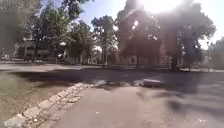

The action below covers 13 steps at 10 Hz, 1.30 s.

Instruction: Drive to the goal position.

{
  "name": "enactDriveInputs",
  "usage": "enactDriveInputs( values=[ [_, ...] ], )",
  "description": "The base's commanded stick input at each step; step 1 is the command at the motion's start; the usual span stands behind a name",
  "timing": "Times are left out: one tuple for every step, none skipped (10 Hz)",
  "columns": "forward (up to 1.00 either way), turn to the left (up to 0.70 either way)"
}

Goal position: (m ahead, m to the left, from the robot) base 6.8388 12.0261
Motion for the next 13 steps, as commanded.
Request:
enactDriveInputs(
  values=[
    [0.7, 0.0],
    [0.7, 0.0],
    [0.7, 0.0],
    [0.7, 0.0],
    [0.7, -0.03],
    [0.7, -0.12],
    [0.7, -0.14],
    [0.7, -0.14],
    [0.7, -0.14],
    [0.7, -0.14],
    [0.7, -0.14],
    [0.7, -0.14],
    [0.7, -0.14]
  ],
)
